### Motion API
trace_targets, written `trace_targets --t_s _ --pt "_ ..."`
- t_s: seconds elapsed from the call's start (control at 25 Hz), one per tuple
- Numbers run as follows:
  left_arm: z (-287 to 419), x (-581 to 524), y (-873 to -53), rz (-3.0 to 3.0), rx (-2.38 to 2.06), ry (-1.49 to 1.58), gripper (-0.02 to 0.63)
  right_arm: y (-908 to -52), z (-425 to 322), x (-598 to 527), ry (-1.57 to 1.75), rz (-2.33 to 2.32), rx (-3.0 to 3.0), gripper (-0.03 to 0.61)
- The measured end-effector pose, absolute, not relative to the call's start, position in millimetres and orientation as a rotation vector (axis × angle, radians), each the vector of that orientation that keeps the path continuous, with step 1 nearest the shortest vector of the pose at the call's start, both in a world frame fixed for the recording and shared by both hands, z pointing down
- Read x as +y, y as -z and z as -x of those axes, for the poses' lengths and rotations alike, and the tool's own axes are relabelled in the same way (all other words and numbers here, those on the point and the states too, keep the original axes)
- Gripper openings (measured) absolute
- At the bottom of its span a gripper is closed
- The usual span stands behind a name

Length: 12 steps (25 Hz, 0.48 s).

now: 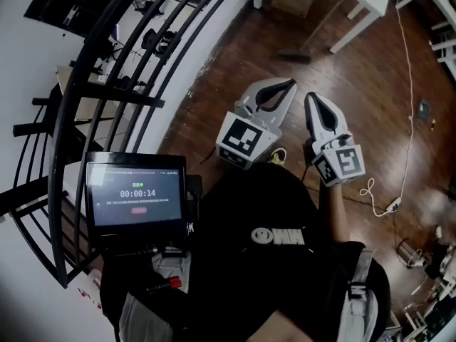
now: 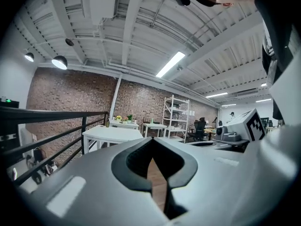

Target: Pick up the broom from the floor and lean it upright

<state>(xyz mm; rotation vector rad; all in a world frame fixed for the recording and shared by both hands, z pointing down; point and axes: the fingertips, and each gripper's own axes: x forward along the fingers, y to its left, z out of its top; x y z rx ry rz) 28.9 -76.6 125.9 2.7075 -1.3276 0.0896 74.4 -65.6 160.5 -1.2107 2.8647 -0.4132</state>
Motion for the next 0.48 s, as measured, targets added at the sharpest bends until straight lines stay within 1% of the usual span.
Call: trace_targets --t_s 0.32,0.48 --pt "-50.3 -75.8 -127.3 -2.667 -1.314 -0.091 0.017 -163.3 -105.2 -69.1 0.444 1.309 2.84 0.002" --pt "-51.8 -79.2 -121.0 -2.677 -1.306 -0.119 0.015 -158.3 -106.4 -70.5 0.429 1.316 2.829 0.003"
